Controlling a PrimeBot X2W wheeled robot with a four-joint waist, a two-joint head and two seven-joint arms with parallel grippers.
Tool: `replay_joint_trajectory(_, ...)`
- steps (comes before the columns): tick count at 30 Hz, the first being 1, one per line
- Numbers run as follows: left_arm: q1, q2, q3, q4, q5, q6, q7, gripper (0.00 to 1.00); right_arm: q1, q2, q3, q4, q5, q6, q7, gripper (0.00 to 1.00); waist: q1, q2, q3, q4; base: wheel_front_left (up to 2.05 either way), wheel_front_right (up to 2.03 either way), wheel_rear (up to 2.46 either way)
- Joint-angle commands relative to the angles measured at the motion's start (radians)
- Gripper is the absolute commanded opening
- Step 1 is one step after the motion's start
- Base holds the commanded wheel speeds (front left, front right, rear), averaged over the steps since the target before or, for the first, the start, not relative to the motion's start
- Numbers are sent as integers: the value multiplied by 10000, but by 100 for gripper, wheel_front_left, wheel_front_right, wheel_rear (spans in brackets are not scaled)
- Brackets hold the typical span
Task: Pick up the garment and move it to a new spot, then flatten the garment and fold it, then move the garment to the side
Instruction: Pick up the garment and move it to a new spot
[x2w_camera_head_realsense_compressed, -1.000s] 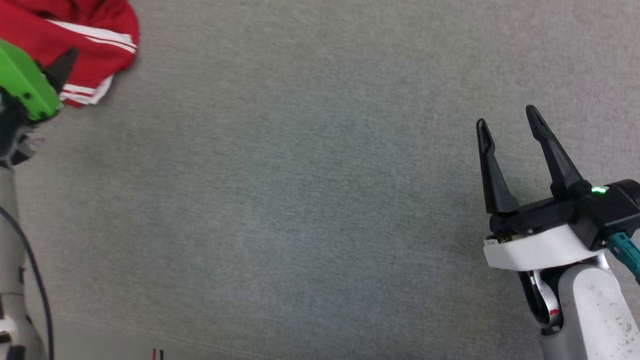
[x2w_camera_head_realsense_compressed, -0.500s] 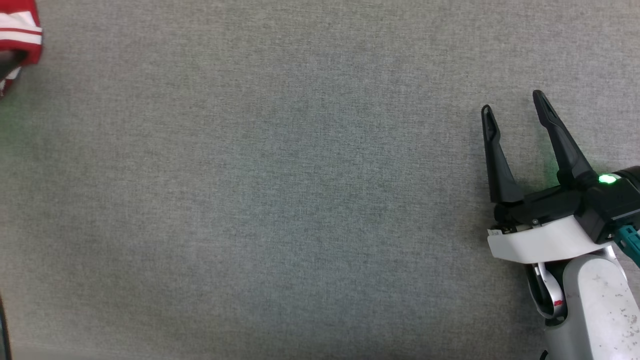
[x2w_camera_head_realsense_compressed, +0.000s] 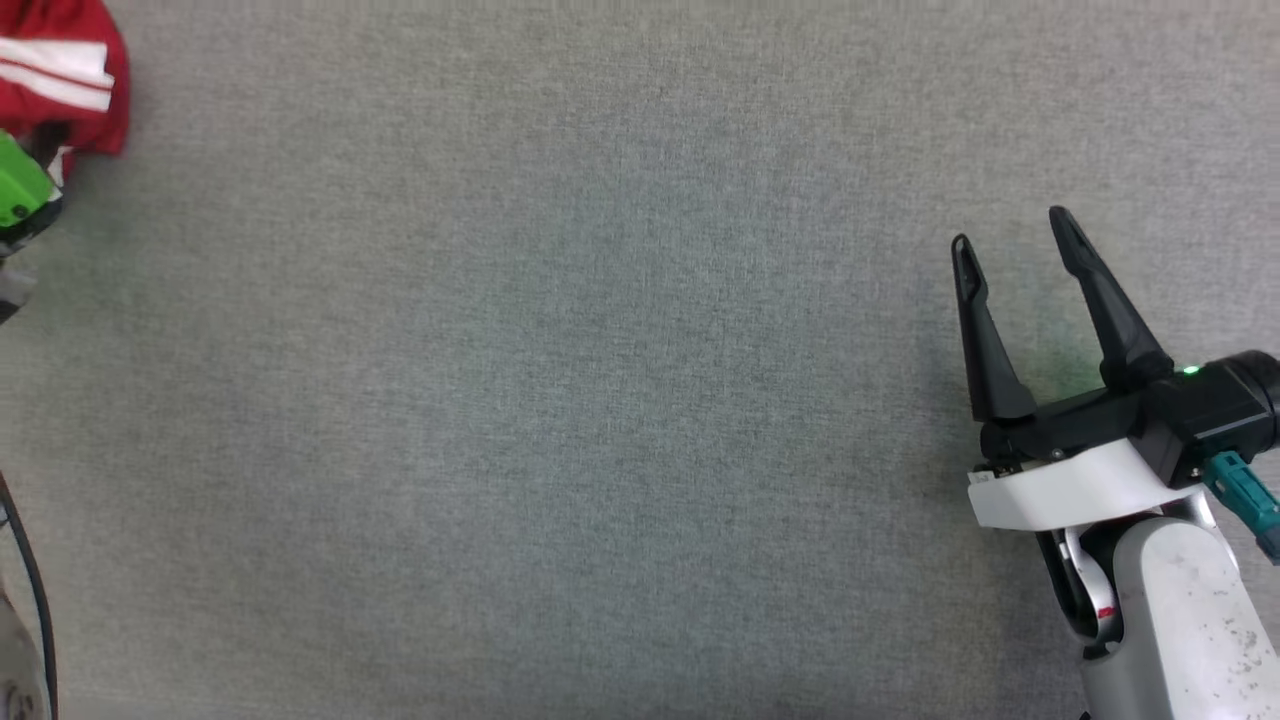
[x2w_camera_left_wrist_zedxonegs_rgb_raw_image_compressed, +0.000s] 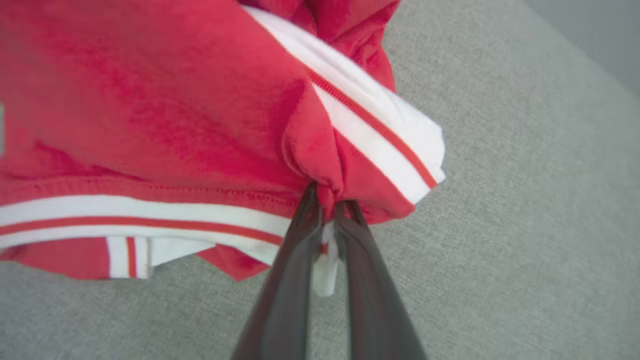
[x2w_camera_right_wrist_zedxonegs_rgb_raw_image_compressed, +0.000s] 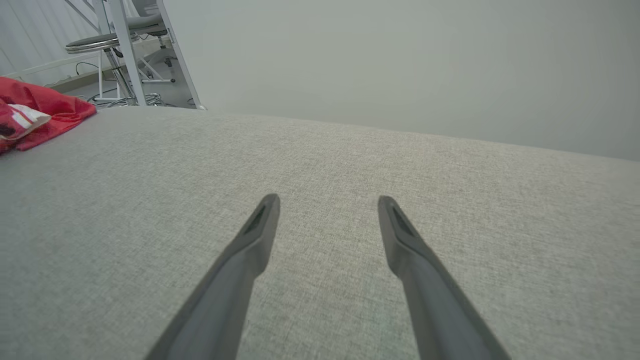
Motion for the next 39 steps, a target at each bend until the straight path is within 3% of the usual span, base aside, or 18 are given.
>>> replay_joint_trajectory(1, 69, -82, -144, -207, -115, -49, -345, 0, 132, 39, -39, 128, 52, -11, -104, 100, -1, 0, -806, 129, 0, 0, 0)
replay_joint_trajectory(12, 727, 27, -1514, -2110, -474, -54, -2590, 0, 761, 367, -283, 1113, 334, -11, -392, 100, -1, 0, -3062, 103, 0, 0, 0)
replay_joint_trajectory(25, 1473, -232, -3644, -5255, -25, -55, -3473, 0, 1204, 627, -841, 1570, 535, -11, -521, 100, -1, 0, -4368, -390, 0, 0, 0)
replay_joint_trajectory(31, 1795, -852, -4710, -6402, 54, -55, -3520, 0, 1228, 648, -1210, 1493, 541, -11, -530, 100, -1, 0, -4544, -899, 0, 0, 0)
replay_joint_trajectory(39, 2278, -2495, -6540, -7171, 278, -55, -3818, 0, 1094, 651, -2147, 1414, 678, -11, -533, 100, -1, 0, -4438, -1800, 0, 0, 0)
